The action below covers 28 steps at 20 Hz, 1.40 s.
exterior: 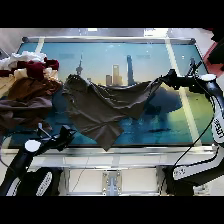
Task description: Fold the shirts.
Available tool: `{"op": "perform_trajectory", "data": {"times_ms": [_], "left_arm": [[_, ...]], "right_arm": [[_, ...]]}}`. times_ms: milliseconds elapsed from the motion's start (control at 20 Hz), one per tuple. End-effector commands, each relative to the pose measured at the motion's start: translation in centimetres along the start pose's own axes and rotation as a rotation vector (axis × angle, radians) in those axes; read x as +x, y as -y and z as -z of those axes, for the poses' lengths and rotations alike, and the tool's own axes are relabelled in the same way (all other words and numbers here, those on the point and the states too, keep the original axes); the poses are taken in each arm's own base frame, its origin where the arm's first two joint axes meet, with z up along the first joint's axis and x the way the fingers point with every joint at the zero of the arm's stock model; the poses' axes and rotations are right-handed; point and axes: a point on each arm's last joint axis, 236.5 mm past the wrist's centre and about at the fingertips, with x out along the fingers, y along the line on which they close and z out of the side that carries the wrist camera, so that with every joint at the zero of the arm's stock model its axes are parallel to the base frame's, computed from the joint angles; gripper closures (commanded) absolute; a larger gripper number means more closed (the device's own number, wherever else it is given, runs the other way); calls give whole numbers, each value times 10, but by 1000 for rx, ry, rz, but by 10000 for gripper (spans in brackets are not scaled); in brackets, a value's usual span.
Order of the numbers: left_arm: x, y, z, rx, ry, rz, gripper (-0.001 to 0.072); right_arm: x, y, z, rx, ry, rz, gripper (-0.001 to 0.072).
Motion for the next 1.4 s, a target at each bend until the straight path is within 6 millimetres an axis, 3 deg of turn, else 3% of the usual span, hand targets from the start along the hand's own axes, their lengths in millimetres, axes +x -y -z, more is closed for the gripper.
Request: {"op": "perform_trajectory", "data": {"times_ms": [0, 450, 500, 600, 700, 750, 850, 950, 1000, 1100, 1200, 1350], "left_arm": [[17, -3, 3, -4, -47, 6, 322], [51, 5, 8, 4, -46, 40, 355], [54, 4, 8, 15, -37, 30, 413], [58, 10, -3, 93, 4, 26, 652], [57, 40, -24, 130, 71, 75, 693], [53, 67, -31, 158, 91, 132, 694], [31, 145, -39, 328, 121, 282, 695], [-19, 233, -46, 509, 222, 457, 695], [-58, 277, -48, 607, 302, 550, 695], [-147, 343, -40, 792, 473, 709, 696], [-242, 378, -23, 915, 642, 833, 695], [-367, 391, 17, 1080, 898, 946, 696]], "right_arm": [[-4, -7, 0, -8, 2, -8, 679], [-4, -9, 3, -9, -14, -16, 679], [-4, -9, 4, -9, -16, -16, 679], [-4, -10, 5, -9, -21, -19, 679], [-5, -12, 9, -9, -38, -26, 679], [-7, -15, 14, -12, -59, -37, 680], [-20, -31, 23, -42, -97, -62, 680], [-53, -51, 23, -98, -89, -56, 680], [-77, -60, 21, -122, -68, -40, 680], [-130, -81, 16, -167, 3, -16, 680], [-189, -109, 15, -216, 105, -14, 680], [-269, -151, 28, -331, 285, 32, 681]]}}
